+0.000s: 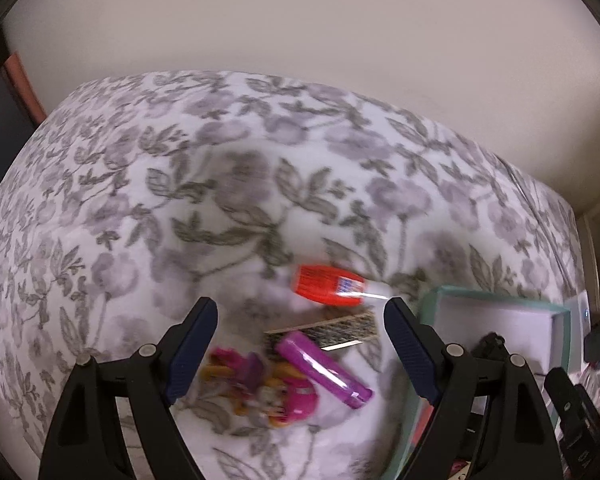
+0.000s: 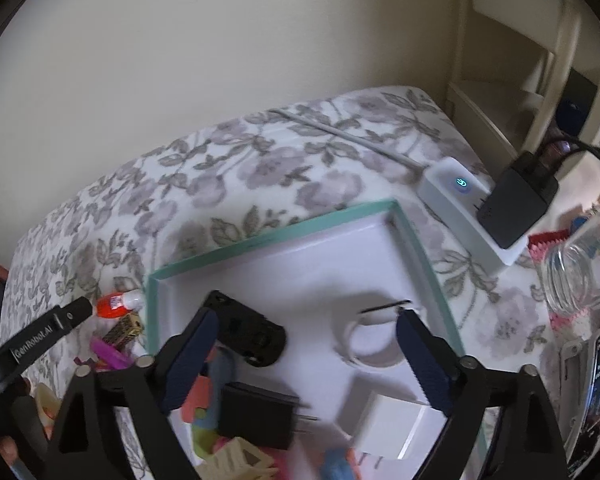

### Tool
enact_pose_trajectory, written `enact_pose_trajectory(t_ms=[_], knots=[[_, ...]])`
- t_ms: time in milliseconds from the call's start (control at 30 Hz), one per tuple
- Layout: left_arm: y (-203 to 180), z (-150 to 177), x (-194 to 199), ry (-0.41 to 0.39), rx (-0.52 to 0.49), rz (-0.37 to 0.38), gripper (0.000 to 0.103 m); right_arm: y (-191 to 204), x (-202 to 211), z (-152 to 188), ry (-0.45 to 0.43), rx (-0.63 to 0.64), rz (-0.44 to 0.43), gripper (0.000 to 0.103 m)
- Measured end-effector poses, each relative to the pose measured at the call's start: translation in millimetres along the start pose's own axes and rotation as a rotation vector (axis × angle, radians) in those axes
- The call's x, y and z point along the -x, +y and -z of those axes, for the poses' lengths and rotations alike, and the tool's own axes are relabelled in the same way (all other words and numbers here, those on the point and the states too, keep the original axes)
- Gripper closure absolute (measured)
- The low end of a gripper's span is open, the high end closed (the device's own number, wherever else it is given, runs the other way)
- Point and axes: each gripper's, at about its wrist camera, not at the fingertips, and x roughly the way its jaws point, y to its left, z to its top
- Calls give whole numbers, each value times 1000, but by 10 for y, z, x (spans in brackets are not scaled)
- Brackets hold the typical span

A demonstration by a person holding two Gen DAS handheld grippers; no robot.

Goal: Organize rigid objects
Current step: 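Move both tools back over the remaining pile of items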

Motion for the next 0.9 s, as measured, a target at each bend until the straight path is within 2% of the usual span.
enact_pose_trajectory(t_ms=[100, 167, 467, 700, 900], knots=[[217, -66, 73, -14, 42, -7, 15, 159, 41, 2, -19, 26, -30, 6], [360, -114, 135, -32, 65, -17, 0, 274, 65, -1, -27, 43, -56, 6], [827, -166, 320, -84, 133, -58, 0, 870, 137, 81, -39, 164, -131, 6], [889, -77, 167, 15, 129, -48, 0, 1183, 85, 200, -10, 229, -185, 6], [781, 76, -102, 145, 80, -37, 0, 1245, -9, 254, 21, 245, -171, 5]])
